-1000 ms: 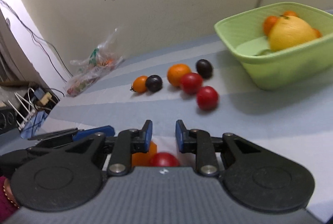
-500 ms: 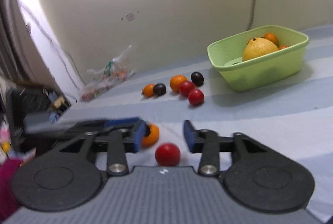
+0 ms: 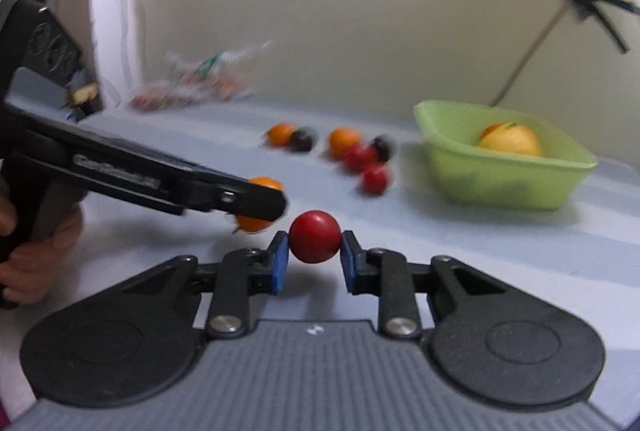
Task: Organize fruits
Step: 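Carry both fruits over the green bowl and open both tools, then grasp another red cherry tomato with the right tool while the left tool grasps a tangerine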
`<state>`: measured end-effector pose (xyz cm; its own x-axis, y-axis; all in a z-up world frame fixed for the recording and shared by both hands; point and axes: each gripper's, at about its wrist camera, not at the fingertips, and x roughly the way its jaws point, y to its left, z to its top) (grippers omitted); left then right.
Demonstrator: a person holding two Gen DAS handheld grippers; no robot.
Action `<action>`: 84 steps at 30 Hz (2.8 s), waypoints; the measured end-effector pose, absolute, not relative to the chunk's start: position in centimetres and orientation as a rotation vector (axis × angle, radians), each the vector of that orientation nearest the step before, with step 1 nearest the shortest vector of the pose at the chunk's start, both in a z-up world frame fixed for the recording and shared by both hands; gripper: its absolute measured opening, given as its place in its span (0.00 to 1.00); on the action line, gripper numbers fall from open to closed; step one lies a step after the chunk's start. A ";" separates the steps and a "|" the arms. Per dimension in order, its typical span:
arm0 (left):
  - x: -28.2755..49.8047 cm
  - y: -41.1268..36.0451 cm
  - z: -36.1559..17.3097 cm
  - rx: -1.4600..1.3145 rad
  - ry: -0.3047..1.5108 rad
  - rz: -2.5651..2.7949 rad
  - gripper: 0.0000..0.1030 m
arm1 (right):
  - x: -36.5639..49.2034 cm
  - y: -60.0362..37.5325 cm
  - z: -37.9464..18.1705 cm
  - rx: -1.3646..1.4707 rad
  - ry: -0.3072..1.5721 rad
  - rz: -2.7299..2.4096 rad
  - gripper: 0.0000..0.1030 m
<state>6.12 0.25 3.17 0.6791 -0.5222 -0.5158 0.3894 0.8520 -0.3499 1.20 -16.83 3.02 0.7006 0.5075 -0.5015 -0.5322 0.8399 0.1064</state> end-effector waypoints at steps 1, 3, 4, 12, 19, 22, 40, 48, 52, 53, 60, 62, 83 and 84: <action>6.9 -0.2 3.8 -0.234 0.642 -0.527 0.29 | 1.9 -17.7 3.3 -0.033 0.526 0.553 0.29; 8.9 -1.3 5.0 -0.264 0.631 -0.548 0.29 | 3.1 -19.3 3.8 -0.011 0.491 0.510 0.29; 10.2 -2.1 5.7 -0.274 0.622 -0.556 0.29 | 4.0 -20.0 4.1 -0.003 0.470 0.483 0.29; 19.7 -7.3 6.1 -0.315 0.647 -0.492 0.30 | 12.6 -25.6 4.6 0.092 0.390 0.283 0.30; 23.0 -9.1 3.5 -0.283 0.729 -0.433 0.37 | 16.4 -27.5 2.2 0.158 0.444 0.250 0.46; 22.5 -9.1 3.3 -0.269 0.719 -0.418 0.40 | 16.0 -27.4 2.3 0.132 0.406 0.241 0.53; 7.9 9.2 1.3 -0.454 0.598 -0.189 0.38 | 8.4 -19.6 4.0 0.081 0.435 0.557 0.43; 6.7 8.9 0.3 -0.401 0.555 -0.219 0.37 | 10.3 -12.5 3.3 -0.076 0.501 0.578 0.44; 6.1 8.6 0.4 -0.381 0.518 -0.241 0.37 | 13.0 -10.6 2.6 -0.121 0.560 0.574 0.46; 6.0 8.7 0.4 -0.386 0.513 -0.244 0.37 | 13.7 -10.2 2.3 -0.134 0.578 0.564 0.47; 6.0 9.6 0.3 -0.436 0.494 -0.265 0.37 | 16.7 -7.9 1.5 -0.158 0.674 0.577 0.46; 5.9 9.9 0.4 -0.452 0.487 -0.268 0.37 | 16.2 -7.4 1.5 -0.235 0.648 0.552 0.37; 5.0 6.4 0.9 -0.293 0.496 -0.383 0.47 | 5.9 -13.3 2.2 -0.146 0.547 0.737 0.50; 4.9 6.1 1.0 -0.275 0.496 -0.383 0.51 | 6.0 -13.9 2.2 -0.132 0.539 0.688 0.50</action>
